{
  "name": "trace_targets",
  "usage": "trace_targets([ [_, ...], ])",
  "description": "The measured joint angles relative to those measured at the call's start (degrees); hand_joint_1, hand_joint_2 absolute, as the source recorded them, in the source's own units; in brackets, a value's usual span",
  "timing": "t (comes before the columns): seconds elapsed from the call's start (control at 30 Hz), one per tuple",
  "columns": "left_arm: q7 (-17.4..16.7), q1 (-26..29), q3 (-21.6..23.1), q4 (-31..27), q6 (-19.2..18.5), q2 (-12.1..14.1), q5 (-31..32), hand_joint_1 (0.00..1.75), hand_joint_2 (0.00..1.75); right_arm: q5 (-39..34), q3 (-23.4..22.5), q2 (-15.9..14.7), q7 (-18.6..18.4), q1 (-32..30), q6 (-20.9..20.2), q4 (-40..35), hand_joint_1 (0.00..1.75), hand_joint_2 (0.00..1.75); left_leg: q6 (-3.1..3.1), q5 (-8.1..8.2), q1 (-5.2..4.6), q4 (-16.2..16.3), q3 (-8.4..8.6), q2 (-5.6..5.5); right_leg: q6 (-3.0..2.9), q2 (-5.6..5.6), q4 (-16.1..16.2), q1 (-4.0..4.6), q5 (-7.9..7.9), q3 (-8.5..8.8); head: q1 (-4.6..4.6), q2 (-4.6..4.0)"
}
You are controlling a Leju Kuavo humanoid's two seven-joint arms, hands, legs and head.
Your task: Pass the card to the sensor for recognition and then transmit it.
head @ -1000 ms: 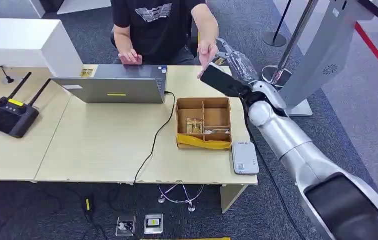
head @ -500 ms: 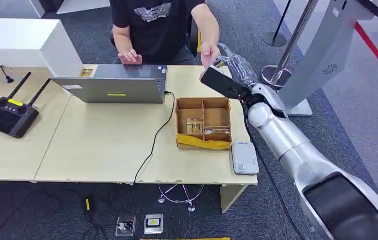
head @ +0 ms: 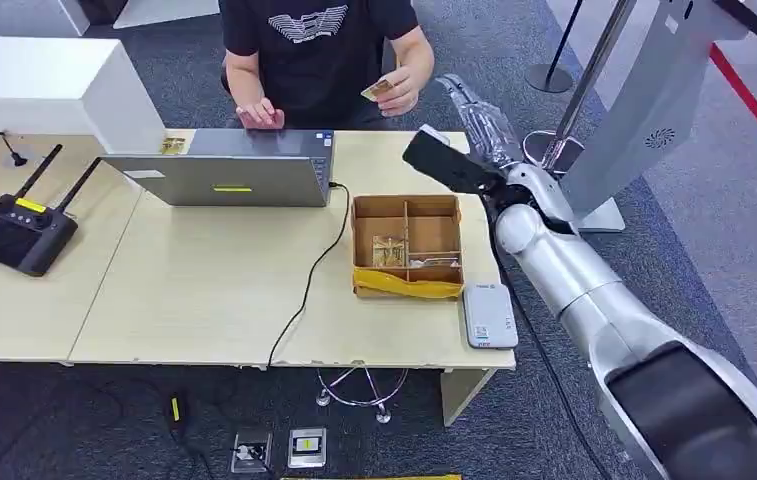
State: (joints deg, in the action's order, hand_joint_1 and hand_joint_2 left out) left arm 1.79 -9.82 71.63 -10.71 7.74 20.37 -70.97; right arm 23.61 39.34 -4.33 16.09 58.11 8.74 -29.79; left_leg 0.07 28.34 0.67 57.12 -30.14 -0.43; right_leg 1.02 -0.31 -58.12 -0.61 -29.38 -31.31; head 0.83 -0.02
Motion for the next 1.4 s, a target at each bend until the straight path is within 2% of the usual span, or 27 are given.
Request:
trace_targets([
  [0.23, 0.0, 0.03, 0.04, 0.0, -0.04, 0.0, -0.09, 0.0, 0.0, -0.15, 0.0, -0.37, -0.42, 0.16, -0.06, -1.22, 0.0, 0.0, 0.0, 0.0, 0.0, 0.0, 0.01, 0.01, 0.0, 0.01, 0.0, 0.0, 0.0, 0.0, 0.0, 0.0],
  [0.3, 0.0, 0.06, 0.04, 0.0, -0.04, -0.02, -0.48, 0.0, 0.0, -2.06, -0.04, -0.74, -0.83, 0.14, -1.49, -1.86, 0.0, 0.0, 0.0, 0.0, 0.0, 0.0, 0.03, 0.01, 0.0, 0.01, 0.01, 0.0, 0.0, 0.0, 0.0, 0.0],
  [0.33, 0.0, 0.06, 0.04, 0.0, -0.02, -0.02, -0.68, 0.0, 0.0, -3.55, -0.13, -1.03, -1.18, 0.05, -2.52, -2.38, 0.0, 1.75, 0.0, 0.0, 0.0, 0.01, 0.02, 0.01, 0.0, 0.01, 0.01, 0.0, 0.0, 0.0, 0.0, 0.0],
  [0.53, -1.4, 0.24, 0.04, 0.0, 0.68, -0.02, -1.79, 0.0, 0.0, -6.34, -0.5, -5.16, -4.92, -1.9, -3.01, -6.39, 0.0, 1.75, 0.0, 0.0, -0.01, 0.05, 0.05, -0.01, 0.0, -0.03, 0.03, 0.0, 0.0, 0.01, 0.02, 0.0],
  [0.6, -1.97, 0.43, 0.04, 0.0, 1.03, -0.02, -2.27, 0.0, 0.0, -7.0, -0.96, -7.88, -8.03, -3.81, -2.91, -9.72, 0.0, 1.75, 0.01, 0.01, -0.01, 0.08, 0.03, 0.0, 0.0, -0.02, 0.03, -0.01, 0.0, 0.01, 0.0, 0.0],
  [0.8, -2.12, 0.54, 0.04, 0.0, 1.29, -0.02, -2.49, 0.0, 0.0, -6.99, -1.09, -9.64, -9.77, -4.99, -2.93, -12.05, 0.0, 1.75, 0.01, 0.01, -0.02, 0.08, 0.0, -0.01, 0.0, -0.02, 0.04, -0.02, 0.0, 0.01, 0.02, 0.0],
  [0.83, -2.29, 0.64, 0.02, 0.02, 1.66, -0.02, -2.93, 0.0, 0.0, -5.6, -1.49, -13.94, -13.35, -7.33, -3.58, -19.07, 0.0, 1.75, 0.01, 0.02, -0.03, 0.1, 0.01, 0.06, 0.01, 0.02, 0.04, -0.04, 0.01, -0.01, 0.0, 0.0],
  [0.93, -2.3, 0.63, 0.02, 0.02, 1.84, -0.04, -3.24, 0.0, 0.0, -4.11, -1.49, -17.27, -17.64, -8.77, -5.73, -25.12, 0.0, 1.75, 0.02, 0.03, -0.02, 0.09, 0.03, 0.1, 0.0, 0.02, 0.04, -0.04, 0.03, -0.01, -0.02, 0.0],
  [1.07, -2.4, 0.64, -0.02, 0.0, 2.21, -0.26, -3.74, 0.0, 0.0, -1.69, -1.49, -20.85, -22.97, -11.5, -6.32, -34.92, 0.0, 1.75, 0.01, 0.02, 0.02, 0.09, 0.02, 0.09, -0.01, 0.01, 0.04, 0.02, 0.03, -0.01, 0.02, 0.0],
  [1.2, -2.6, 0.58, -0.04, 0.0, 2.58, -0.55, -3.87, 0.0, 0.0, -0.37, -1.46, -22.84, -24.72, -14.86, -6.18, -42.55, 0.0, 1.75, 0.01, 0.03, 0.04, 0.08, 0.03, 0.15, -0.02, 0.04, 0.03, 0.03, 0.04, -0.01, -0.02, 0.0],
  [1.4, -3.17, 0.53, -0.09, 0.0, 2.91, -0.61, -4.11, 0.0, 0.0, 0.0, -1.31, -24.61, -26.16, -17.12, -6.71, -49.33, 0.0, 1.75, 0.01, 0.02, 0.03, 0.08, 0.03, 0.15, -0.02, 0.07, 0.03, 0.03, 0.05, 0.0, 0.0, 0.0],
])
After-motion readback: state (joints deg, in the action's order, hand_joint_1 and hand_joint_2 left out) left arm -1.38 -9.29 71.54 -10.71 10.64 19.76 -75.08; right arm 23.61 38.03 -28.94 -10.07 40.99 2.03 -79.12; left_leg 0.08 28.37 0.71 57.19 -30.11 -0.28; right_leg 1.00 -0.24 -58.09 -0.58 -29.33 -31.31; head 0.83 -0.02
